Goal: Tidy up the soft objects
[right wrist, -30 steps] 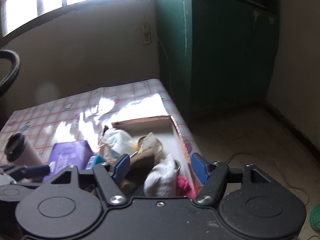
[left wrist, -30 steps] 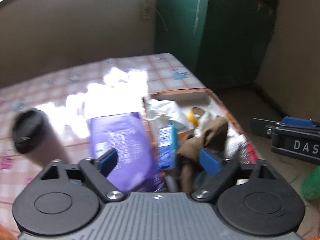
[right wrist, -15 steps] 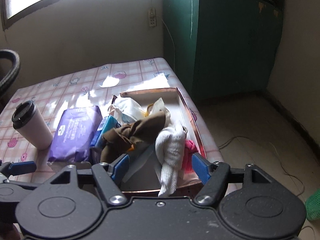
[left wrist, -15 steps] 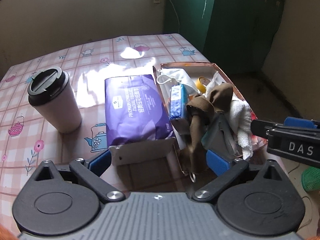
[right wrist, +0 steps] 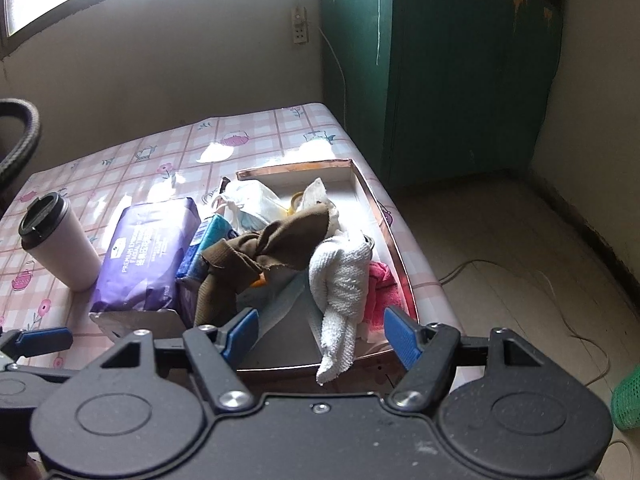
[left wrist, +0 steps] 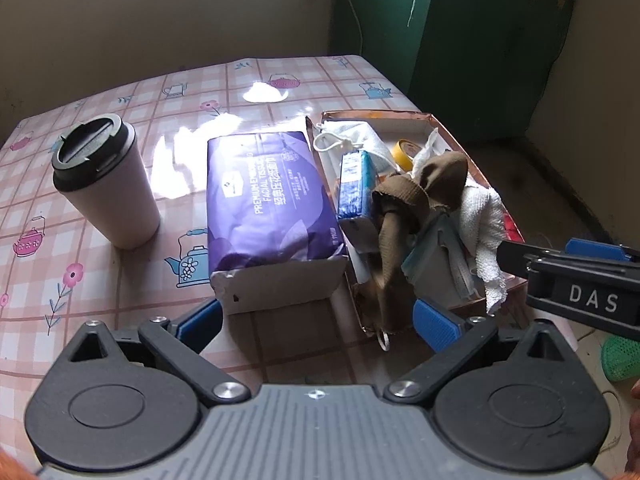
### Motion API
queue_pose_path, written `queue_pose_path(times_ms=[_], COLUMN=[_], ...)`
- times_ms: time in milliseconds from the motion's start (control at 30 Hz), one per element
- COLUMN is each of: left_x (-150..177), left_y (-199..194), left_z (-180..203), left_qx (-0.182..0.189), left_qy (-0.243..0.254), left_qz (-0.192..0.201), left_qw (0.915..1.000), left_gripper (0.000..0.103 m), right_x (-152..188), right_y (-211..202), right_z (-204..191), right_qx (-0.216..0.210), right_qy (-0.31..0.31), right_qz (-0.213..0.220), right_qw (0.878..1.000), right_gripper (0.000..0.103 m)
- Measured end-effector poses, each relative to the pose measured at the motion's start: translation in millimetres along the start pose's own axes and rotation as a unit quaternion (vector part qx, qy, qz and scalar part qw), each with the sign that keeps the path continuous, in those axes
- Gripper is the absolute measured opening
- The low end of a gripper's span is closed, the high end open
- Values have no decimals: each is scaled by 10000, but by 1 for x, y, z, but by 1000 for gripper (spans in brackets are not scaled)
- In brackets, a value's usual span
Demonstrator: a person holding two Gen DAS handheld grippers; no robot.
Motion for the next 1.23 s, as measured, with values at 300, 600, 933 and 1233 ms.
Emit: queue_pose_path(times_ms=[300, 600, 933, 1233], left_x=[6, 9, 12, 14], left_y=[6, 10, 14, 18], left_z=[4, 5, 5, 6], left_qx=[25, 24, 31, 13], left_qy=[26, 76, 74, 51], left_qz=[-158, -241, -336, -395], left_qw=[9999, 9997, 9994, 9992], left_gripper=[103, 103, 103, 103], right_x=[2, 4, 5, 5], right_y=[6, 12, 15, 15], right_z=[5, 5, 5, 3], right_qx=[-15, -67, -80, -103], right_qy=[47, -20, -38, -51], right_qz=[-63, -180, -226, -239], right_qw=[10000, 9998, 9997, 9996], right_gripper=[82, 82, 82, 82])
Point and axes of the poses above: each gripper's, at about its wrist camera, not at the fingertips, and y roughly the way its jaws point, z to its right, x to its underside, the point moved 10 cm from there along y, roughly the way its jaws point, and after that the axes turned 14 degrees about -x, right-handed, at the moved point
